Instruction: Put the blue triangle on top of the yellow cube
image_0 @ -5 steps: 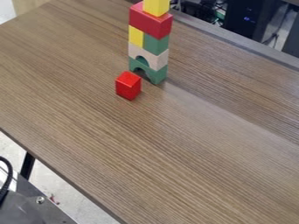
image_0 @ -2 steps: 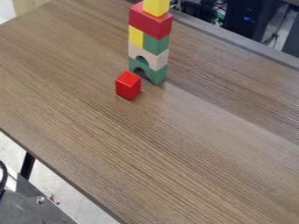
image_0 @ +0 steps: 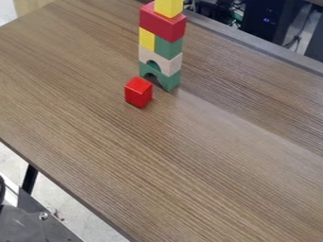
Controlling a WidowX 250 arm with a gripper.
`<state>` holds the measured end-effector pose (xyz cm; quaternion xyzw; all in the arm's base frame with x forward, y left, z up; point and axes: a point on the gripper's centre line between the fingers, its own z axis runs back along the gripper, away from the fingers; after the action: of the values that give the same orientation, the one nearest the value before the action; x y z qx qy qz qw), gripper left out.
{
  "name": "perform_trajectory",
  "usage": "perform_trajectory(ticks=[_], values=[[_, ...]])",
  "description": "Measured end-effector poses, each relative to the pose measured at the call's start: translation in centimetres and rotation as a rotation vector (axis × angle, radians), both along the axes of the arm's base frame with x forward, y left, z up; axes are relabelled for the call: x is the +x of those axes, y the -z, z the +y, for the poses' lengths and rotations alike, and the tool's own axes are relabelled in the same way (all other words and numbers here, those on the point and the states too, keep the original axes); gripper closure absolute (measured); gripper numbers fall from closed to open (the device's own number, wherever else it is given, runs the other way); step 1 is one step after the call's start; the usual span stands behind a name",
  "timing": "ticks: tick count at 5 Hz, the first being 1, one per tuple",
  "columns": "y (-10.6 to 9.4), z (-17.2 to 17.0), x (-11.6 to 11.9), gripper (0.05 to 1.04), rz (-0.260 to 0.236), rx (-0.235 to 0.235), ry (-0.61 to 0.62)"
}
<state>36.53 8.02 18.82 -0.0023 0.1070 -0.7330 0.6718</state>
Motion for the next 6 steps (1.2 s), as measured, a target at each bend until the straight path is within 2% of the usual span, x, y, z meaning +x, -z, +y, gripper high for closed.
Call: perform_trajectory(ticks=[4,5,6], values=[[1.5,0.2,-0.3,0.540,0.019,-0.021,0.003],[1.5,0.1,-0.4,0.540,0.011,-0.021,0.003],[1.5,0.0,-0.4,0.493,0.000,-0.027,-0.002]])
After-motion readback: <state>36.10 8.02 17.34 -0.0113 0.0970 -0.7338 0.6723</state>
